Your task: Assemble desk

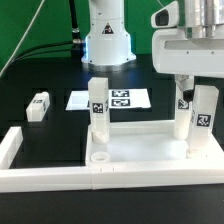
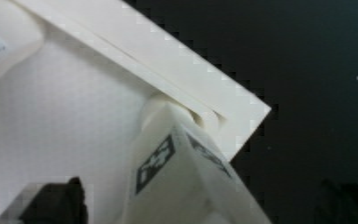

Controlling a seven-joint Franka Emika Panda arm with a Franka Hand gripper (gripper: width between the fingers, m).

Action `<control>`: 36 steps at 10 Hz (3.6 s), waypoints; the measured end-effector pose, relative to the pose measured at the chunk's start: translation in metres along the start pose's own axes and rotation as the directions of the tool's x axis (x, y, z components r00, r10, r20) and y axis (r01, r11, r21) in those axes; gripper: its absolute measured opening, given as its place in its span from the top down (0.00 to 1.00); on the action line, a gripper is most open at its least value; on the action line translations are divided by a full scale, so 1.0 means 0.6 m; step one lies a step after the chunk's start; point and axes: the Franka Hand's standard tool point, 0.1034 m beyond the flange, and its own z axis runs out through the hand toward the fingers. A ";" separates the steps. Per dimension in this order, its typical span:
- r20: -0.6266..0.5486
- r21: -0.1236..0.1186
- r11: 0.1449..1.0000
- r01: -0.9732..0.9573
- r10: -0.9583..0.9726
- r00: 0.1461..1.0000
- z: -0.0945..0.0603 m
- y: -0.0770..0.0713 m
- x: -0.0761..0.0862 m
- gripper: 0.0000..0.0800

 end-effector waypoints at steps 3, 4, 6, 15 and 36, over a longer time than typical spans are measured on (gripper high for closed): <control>0.002 -0.034 0.922 0.385 -0.386 0.923 -0.006 -0.002 0.014 0.19; 0.001 -0.034 0.936 0.350 -0.350 0.937 -0.006 -0.002 0.013 0.19; 0.000 -0.033 0.951 0.308 -0.308 0.951 -0.006 -0.002 0.014 0.35; 0.021 -0.026 0.808 -0.589 0.589 0.808 0.000 0.026 0.060 0.63; 0.039 -0.042 0.985 0.167 -0.166 0.985 0.005 0.004 0.025 0.63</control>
Offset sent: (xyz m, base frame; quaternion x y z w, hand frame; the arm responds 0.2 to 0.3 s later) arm 0.0000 0.0000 0.0000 0.0000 0.0000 0.0650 0.9979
